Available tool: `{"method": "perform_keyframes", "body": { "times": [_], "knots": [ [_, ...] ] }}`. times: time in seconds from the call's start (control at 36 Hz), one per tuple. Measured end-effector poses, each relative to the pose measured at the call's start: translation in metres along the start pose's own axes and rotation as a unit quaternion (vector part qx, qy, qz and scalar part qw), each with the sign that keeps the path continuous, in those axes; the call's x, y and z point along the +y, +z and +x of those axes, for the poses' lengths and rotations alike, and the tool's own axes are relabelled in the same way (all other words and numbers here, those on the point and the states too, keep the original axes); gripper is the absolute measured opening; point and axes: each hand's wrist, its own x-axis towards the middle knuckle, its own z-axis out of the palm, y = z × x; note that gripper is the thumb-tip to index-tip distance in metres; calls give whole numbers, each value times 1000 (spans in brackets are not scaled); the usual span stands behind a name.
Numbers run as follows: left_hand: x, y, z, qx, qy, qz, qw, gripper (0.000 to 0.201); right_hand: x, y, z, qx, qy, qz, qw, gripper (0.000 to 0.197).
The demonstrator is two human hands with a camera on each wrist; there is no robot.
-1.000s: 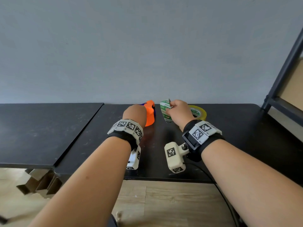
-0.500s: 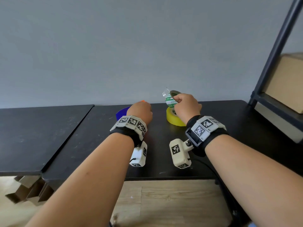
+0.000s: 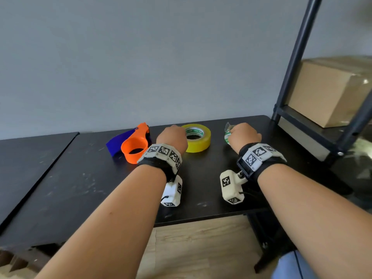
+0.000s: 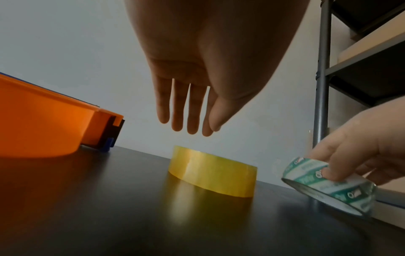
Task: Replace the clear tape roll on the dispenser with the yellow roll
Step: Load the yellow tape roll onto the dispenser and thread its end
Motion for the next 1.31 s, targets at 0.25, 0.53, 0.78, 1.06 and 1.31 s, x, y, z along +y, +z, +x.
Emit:
{"method": "perform_keyframes", "body": {
  "times": [0.25,0.53,0.78,1.06,1.31],
  "knots": [
    [0,7,11,8,5,8,1000,34,0,8,4,-1,-12,-23,1000,29],
    [-22,3,7,3,-46,-30,998,41,-35,11,-10,-47,-192,81,977,37],
    [-38,-6,2,-27,-97,-70,992,38,-61,40,-18,-170,-212,-15,962,62],
    [-42,2,6,-46,-111,-159,980,34,-61,44,-19,-111,-231,-14,967,43],
    [-43,12,25,-21,-135,-295,946,31,-74,40,-14,-128,-196,158,959,38]
  ]
}}
